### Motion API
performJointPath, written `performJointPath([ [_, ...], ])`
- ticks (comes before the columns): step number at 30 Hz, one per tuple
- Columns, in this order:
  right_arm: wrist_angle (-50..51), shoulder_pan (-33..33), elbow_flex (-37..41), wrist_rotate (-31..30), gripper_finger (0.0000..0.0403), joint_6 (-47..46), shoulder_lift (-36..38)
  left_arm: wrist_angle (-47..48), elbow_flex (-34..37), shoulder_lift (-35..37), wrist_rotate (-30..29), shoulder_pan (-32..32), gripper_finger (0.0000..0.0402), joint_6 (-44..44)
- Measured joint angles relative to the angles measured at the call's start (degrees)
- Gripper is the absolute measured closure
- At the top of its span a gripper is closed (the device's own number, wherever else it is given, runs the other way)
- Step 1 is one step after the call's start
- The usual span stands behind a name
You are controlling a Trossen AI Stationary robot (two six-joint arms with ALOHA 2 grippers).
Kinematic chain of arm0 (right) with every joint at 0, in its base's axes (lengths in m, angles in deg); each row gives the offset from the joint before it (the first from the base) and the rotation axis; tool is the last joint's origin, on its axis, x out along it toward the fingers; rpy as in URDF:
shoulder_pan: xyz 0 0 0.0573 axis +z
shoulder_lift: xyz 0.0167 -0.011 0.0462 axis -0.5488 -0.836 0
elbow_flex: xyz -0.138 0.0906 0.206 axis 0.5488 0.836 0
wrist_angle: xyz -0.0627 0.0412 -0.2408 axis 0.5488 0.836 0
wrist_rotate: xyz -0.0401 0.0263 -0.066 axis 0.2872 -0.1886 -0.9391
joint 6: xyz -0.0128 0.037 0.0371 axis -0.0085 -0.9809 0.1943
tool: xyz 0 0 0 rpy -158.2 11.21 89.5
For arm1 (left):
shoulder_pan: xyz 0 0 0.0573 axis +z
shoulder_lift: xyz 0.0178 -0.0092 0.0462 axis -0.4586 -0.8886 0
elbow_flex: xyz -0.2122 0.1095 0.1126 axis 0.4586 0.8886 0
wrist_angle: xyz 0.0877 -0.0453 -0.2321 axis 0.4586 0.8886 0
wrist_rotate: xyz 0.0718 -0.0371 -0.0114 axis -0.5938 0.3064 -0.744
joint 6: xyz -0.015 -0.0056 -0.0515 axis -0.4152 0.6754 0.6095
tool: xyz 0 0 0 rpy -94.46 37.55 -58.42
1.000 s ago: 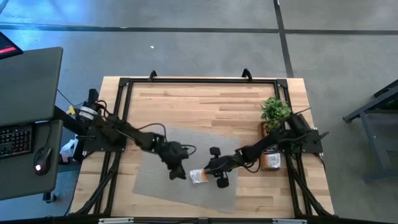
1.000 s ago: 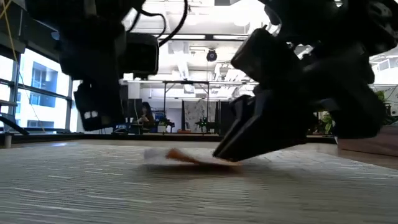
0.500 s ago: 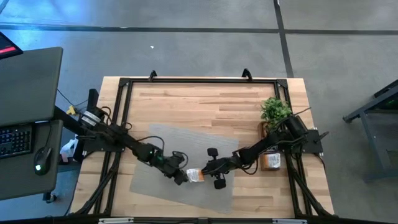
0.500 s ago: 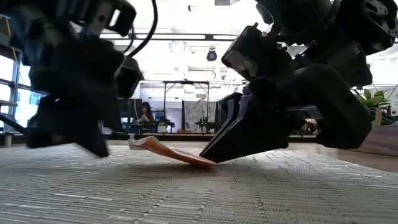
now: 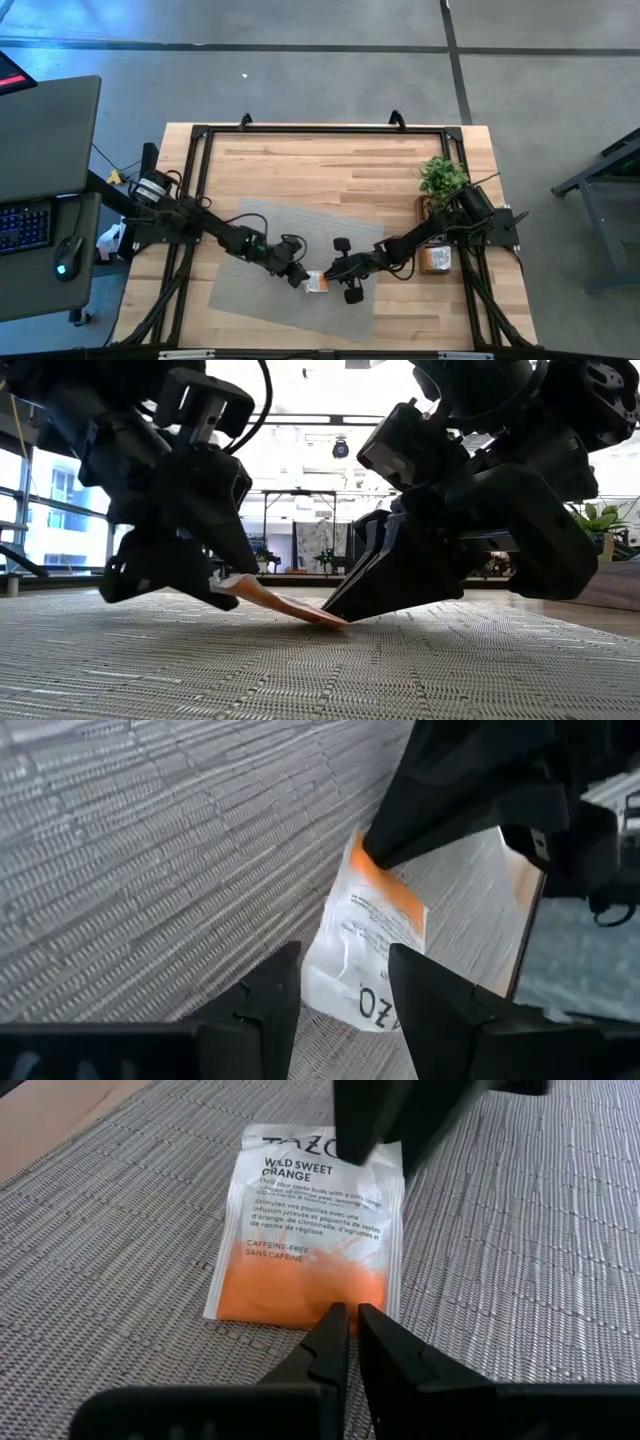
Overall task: Pick & Place Tea
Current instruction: Put the white tea bag into the bottom section of the wooden organizer
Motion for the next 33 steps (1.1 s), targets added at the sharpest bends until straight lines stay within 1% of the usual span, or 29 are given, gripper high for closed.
performJointPath([
  [3,-0.2,0.0,0.0,-0.1,0.0382,0.0,0.0,-0.1,0.0,0.0,1.2,0.5,0.0262,-2.5],
  [5,-1.1,0.0,0.1,-0.1,0.0382,-0.1,0.0,-0.1,0.0,0.0,1.8,0.8,0.0283,-2.9],
  [9,-3.2,0.0,0.1,-0.3,0.0377,0.4,0.1,0.3,0.0,0.0,2.1,0.8,0.0343,-4.7],
  [11,-3.5,0.0,0.1,-0.3,0.0369,2.0,0.8,0.3,0.0,0.0,2.3,1.2,0.0378,-6.3],
  [12,-3.3,0.0,0.2,-0.4,0.0364,2.8,1.4,0.3,0.0,0.0,2.5,1.4,0.0389,-7.1],
  [13,-2.8,0.0,0.2,-0.7,0.0359,3.5,2.0,0.3,0.0,0.1,2.6,1.5,0.0395,-7.9],
  [16,-1.9,-0.2,0.4,-1.2,0.0339,4.3,4.6,-0.4,0.0,0.5,3.3,2.7,0.0387,-10.7],
  [21,0.7,-0.8,0.2,-6.1,0.0311,4.3,10.8,-0.7,0.0,0.5,9.5,5.4,0.0399,-15.4],
  [24,1.9,-2.0,0.2,-6.4,0.03,4.2,13.9,-1.4,0.1,1.1,13.2,7.0,0.0397,-21.6],
  [25,1.7,-2.9,0.2,-4.6,0.0297,3.4,14.5,-2.2,-0.1,1.5,14.2,7.6,0.0398,-24.0],
  [26,1.5,-4.0,0.1,-1.4,0.0295,1.2,14.8,-2.3,-0.7,1.6,14.8,8.2,0.0399,-27.0],
  [30,2.3,-9.4,0.1,12.9,0.0293,-16.8,14.1,-0.9,-3.5,1.6,15.0,9.5,0.04,-40.5],
  [31,2.8,-10.7,0.1,15.8,0.0293,-18.8,14.0,-0.4,-4.6,1.6,15.3,9.9,0.0401,-43.6],
  [33,3.0,-12.6,0.2,20.9,0.0293,-18.4,13.9,4.3,-7.4,1.6,16.4,10.6,0.0401,-48.9],
])
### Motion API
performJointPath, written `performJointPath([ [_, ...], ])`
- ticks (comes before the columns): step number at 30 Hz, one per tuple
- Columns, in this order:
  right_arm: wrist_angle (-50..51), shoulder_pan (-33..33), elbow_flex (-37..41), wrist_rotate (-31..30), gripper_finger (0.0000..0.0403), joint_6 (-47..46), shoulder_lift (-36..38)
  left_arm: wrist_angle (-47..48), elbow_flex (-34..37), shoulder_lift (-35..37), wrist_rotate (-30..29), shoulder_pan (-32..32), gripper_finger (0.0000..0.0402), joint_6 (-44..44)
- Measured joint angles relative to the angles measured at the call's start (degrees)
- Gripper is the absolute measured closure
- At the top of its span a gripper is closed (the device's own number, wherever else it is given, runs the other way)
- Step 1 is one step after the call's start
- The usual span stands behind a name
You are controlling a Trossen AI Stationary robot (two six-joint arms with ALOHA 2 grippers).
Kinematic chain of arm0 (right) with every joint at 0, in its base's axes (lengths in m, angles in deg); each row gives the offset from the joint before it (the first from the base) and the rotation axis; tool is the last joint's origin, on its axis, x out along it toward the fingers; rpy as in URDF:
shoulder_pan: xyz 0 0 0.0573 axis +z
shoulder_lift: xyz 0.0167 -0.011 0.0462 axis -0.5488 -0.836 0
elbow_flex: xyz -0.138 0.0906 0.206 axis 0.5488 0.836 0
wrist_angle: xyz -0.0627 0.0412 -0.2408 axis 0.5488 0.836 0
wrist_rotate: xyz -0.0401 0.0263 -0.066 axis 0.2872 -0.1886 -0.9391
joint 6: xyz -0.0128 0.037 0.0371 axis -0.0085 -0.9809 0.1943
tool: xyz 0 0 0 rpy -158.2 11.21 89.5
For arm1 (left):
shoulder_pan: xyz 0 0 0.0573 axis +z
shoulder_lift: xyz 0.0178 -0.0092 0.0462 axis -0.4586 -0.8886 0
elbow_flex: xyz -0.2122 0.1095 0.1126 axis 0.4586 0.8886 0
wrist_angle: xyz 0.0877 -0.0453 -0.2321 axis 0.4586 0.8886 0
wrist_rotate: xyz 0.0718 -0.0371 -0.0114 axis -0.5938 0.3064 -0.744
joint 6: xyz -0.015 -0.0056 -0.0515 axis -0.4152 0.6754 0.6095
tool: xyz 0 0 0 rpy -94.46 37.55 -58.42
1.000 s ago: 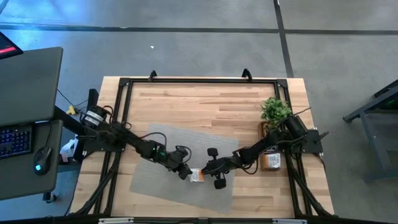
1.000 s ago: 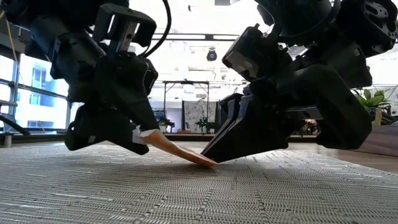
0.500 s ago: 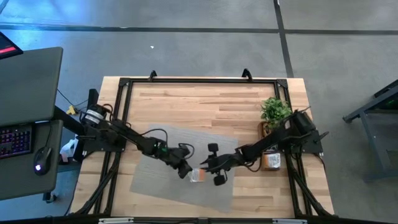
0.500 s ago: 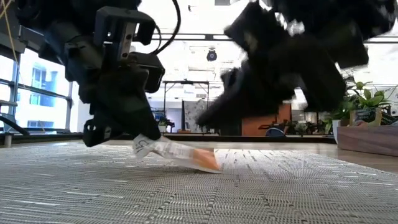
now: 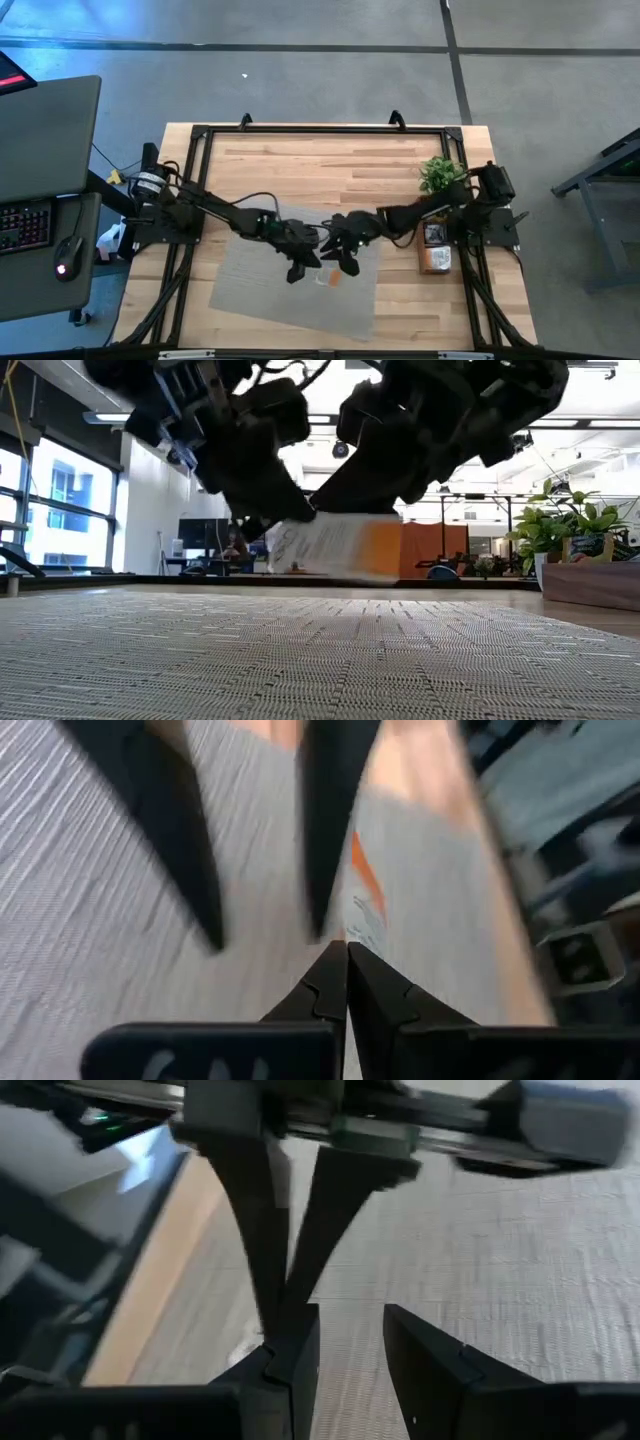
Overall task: Pick & Place Tea
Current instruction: Put the white tea bag into the bottom section of the wooden organizer
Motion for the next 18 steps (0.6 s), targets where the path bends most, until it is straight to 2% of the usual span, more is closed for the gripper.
performJointPath([
  [4,-0.9,-2.1,0.0,6.5,0.0293,0.6,0.0,19.5,-6.6,-0.1,-2.5,1.6,0.0401,-2.8],
  [7,0.5,-3.0,0.0,7.5,0.0293,1.7,0.0,27.4,-9.8,-0.1,-6.8,2.3,0.0401,-4.9],
  [9,1.8,-3.0,0.0,4.8,0.0293,2.8,0.0,28.6,-11.1,-0.1,-8.8,2.4,0.0401,-6.7],
  [12,4.3,-3.0,0.0,0.7,0.0293,4.2,0.0,28.2,-13.3,-0.1,-8.7,2.4,0.0401,-9.7],
  [18,5.1,-3.8,0.0,5.2,0.0294,4.3,0.0,28.4,-15.5,-0.1,-9.3,2.5,0.0401,-12.9],
])
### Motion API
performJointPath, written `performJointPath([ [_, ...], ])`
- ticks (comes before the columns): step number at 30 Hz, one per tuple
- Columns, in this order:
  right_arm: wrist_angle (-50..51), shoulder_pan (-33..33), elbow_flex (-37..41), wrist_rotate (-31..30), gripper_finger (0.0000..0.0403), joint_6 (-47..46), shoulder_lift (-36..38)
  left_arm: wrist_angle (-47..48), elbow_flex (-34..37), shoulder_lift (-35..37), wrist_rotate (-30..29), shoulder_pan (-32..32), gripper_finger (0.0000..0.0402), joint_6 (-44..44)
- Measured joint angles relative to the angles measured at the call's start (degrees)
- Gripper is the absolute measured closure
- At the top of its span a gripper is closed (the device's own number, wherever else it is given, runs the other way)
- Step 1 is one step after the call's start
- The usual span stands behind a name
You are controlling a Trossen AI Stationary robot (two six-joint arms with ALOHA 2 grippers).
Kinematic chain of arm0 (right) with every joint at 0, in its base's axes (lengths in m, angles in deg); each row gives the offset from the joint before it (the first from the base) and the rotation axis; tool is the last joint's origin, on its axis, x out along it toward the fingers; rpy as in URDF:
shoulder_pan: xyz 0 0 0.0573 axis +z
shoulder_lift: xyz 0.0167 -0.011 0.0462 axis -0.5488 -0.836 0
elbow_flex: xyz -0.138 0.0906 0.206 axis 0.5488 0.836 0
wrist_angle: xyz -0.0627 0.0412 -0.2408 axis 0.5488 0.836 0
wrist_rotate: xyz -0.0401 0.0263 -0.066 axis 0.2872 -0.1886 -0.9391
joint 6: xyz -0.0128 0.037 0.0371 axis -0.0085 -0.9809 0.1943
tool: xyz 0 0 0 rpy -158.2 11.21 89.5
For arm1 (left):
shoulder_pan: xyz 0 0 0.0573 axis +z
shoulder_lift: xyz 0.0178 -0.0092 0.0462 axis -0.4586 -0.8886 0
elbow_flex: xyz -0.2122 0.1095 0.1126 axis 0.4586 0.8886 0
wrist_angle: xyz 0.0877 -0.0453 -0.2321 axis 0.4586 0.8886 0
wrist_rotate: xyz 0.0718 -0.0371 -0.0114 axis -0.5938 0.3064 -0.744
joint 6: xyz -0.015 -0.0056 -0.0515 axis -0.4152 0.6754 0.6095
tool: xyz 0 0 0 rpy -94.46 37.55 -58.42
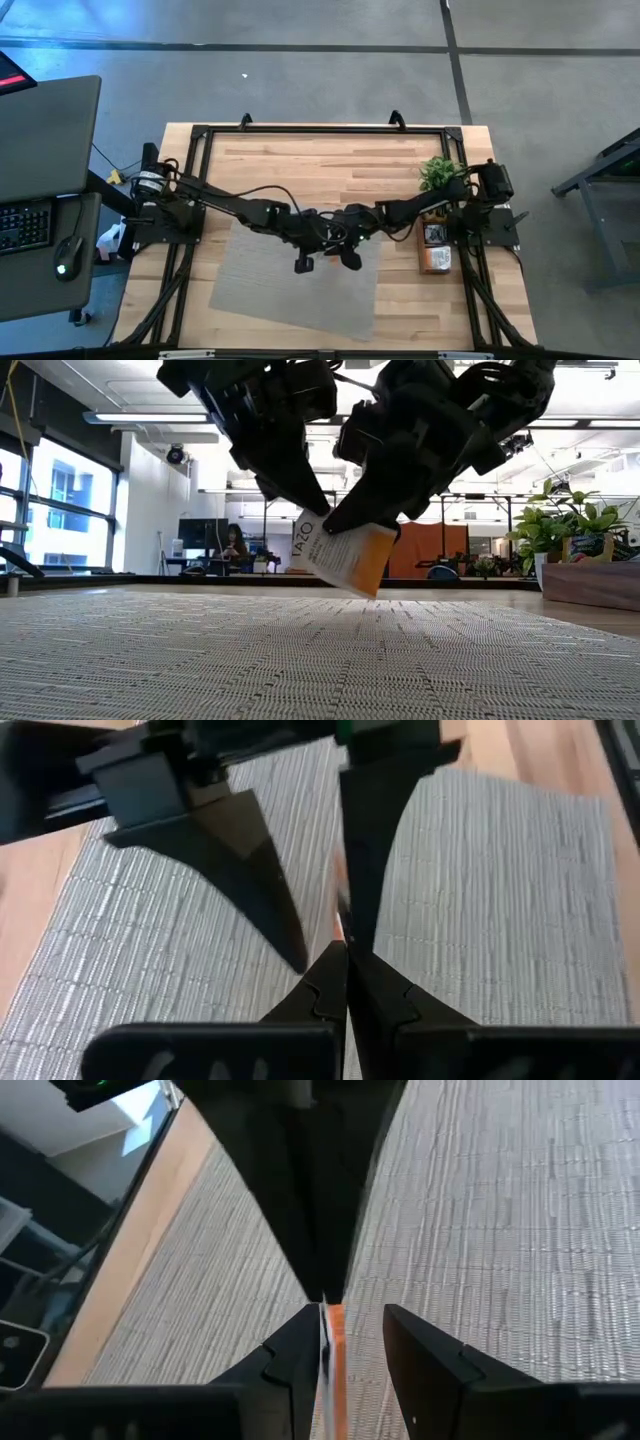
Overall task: Pick & Place Tea
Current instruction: Put the white tea bag into the bottom section of the wooden organizer
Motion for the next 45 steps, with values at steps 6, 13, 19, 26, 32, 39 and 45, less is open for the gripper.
performJointPath([
  [6,0.1,0.0,0.0,0.9,0.0347,1.0,0.0,0.5,-0.2,0.0,-0.3,0.0,0.0401,-0.1],
  [13,0.1,0.0,0.0,1.0,0.0381,3.2,0.0,3.5,-0.2,-0.3,-1.8,0.0,0.038,-0.1],
  [19,2.6,0.0,0.0,-2.0,0.0397,0.0,0.2,5.3,-0.2,-0.5,-7.0,0.0,0.0306,1.6],
  [26,18.8,-0.3,-0.1,-18.2,0.0398,2.6,11.5,11.0,-0.2,4.5,-13.3,0.0,0.0261,5.0],
  [32,25.6,1.5,1.5,-36.2,0.0399,5.0,30.0,18.1,-0.2,13.8,-18.4,0.0,0.0272,7.9],
  [39,-27.3,6.0,25.5,-48.4,0.04,16.7,39.6,14.3,0.7,22.5,-25.2,0.0,0.0293,5.1],
  [45,-64.9,1.7,36.7,-39.1,0.0401,9.8,27.9,3.3,2.1,21.5,-27.6,0.2,0.0296,1.0],
])
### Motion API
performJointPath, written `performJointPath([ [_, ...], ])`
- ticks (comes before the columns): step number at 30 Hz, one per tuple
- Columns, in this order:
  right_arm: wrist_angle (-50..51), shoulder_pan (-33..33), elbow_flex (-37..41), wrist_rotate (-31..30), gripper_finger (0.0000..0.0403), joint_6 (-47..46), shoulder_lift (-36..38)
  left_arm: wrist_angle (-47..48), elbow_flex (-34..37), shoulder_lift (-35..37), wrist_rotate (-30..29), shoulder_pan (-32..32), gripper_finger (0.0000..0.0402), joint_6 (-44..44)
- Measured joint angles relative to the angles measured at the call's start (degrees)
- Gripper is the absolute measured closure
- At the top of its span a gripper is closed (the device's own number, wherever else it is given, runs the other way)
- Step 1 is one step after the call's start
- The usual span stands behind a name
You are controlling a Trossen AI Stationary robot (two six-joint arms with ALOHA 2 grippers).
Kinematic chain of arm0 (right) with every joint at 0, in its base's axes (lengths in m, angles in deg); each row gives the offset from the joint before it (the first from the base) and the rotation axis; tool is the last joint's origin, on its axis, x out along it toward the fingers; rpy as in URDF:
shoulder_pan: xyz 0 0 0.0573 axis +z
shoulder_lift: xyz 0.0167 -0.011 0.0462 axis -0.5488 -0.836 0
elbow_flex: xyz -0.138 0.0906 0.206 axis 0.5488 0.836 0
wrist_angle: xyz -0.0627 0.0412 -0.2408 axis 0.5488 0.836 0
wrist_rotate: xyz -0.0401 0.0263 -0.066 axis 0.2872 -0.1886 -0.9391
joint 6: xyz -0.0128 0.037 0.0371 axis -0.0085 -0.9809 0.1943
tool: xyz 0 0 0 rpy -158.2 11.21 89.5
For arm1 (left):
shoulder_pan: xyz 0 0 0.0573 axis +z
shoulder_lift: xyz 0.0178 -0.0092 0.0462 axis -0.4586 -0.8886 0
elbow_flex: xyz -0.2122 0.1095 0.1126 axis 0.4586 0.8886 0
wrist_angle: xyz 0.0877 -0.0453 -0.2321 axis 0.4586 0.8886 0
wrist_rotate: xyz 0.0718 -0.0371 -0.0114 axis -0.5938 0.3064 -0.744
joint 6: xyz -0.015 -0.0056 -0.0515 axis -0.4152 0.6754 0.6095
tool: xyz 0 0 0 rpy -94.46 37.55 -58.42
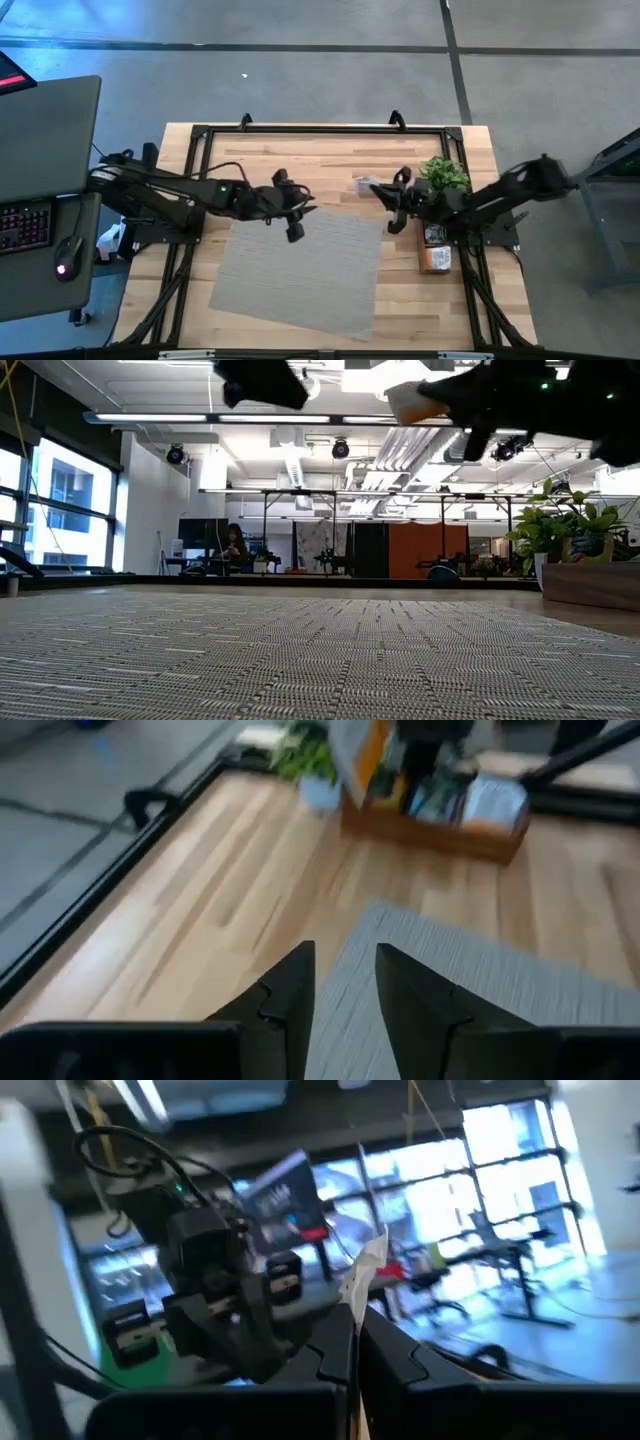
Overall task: Pick & Place Tea
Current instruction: Put the white tea bag into the bottom section of the wooden organizer
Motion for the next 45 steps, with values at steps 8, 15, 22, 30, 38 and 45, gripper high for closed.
performJointPath([
  [8,-0.6,-2.1,-13.6,13.4,0.0401,6.4,-10.6,-14.2,0.0,-6.0,6.5,1.8,0.0296,-2.1],
  [15,6.9,-3.4,-18.5,16.5,0.0402,5.6,-12.2,-16.1,-0.1,-5.8,6.3,1.7,0.0296,-5.6],
  [22,6.9,-3.6,-18.4,16.4,0.0402,5.3,-12.5,-16.8,-0.1,-5.7,6.3,1.7,0.0304,-7.2],
  [30,7.5,-3.6,-18.4,16.5,0.0398,7.7,-12.5,-16.4,-0.1,-5.8,6.2,1.7,0.0393,-8.5],
  [38,13.4,-3.3,-18.4,16.2,0.0355,13.0,-10.0,-7.2,-0.1,-5.6,6.4,1.7,0.0397,-5.7],
  [45,37.8,-4.2,-20.1,15.4,0.0286,8.6,-2.8,6.2,0.0,-4.5,17.0,1.7,0.04,-3.4],
])
